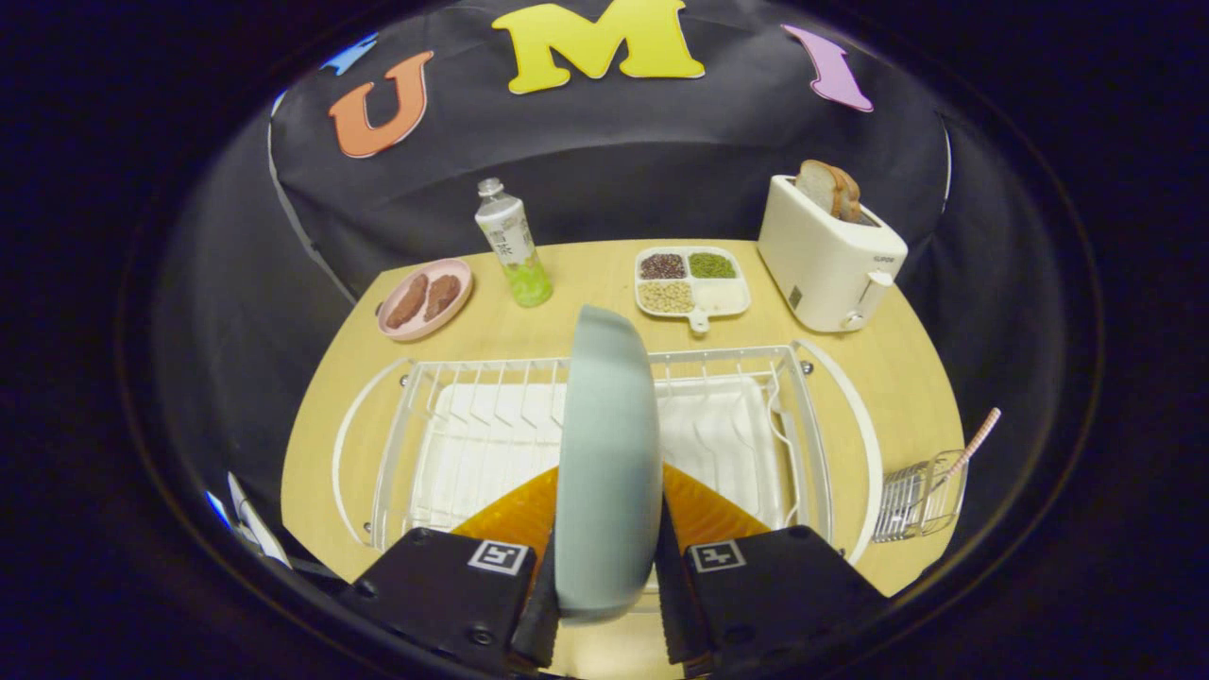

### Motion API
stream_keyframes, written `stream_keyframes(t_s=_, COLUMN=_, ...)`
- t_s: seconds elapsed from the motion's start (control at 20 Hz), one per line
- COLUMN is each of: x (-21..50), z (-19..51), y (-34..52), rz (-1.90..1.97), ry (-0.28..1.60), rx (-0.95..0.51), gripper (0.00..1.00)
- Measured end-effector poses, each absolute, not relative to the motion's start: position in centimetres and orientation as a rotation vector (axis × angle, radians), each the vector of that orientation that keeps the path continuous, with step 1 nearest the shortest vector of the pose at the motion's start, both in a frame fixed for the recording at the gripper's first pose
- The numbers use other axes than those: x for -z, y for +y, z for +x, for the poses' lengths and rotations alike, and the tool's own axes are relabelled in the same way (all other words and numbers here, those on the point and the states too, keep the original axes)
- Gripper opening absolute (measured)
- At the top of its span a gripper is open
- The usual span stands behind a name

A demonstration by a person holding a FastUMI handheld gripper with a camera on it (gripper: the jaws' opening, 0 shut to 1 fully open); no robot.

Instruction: Take the plate from the dish rack, then take the spoon from the basket and place it into the plate.

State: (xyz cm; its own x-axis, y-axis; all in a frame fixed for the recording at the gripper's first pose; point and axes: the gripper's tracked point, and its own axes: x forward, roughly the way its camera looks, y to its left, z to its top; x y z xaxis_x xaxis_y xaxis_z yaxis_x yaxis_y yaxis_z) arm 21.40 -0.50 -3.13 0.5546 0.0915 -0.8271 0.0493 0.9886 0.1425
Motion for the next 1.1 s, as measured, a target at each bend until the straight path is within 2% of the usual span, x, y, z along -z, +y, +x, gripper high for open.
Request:
stream_keyframes(t_s=0.05, x=2.9, z=21.5, y=-0.4, rz=0.155, ry=0.99, rx=0.002, gripper=0.44)
stream_keyframes(t_s=0.25, x=0.6, z=22.5, y=-2.0, rz=0.086, ry=0.939, rx=0.136, gripper=0.37)
stream_keyframes(t_s=0.45, x=-2.4, z=22.9, y=-3.3, rz=0.045, ry=0.871, rx=0.205, gripper=0.34)
stream_keyframes(t_s=0.75, x=-3.4, z=16.5, y=-0.2, rz=0.274, ry=0.831, rx=-0.029, gripper=0.33)
stream_keyframes(t_s=1.1, x=-0.6, z=7.6, y=-2.0, rz=0.265, ry=0.736, rx=-0.076, gripper=0.33)
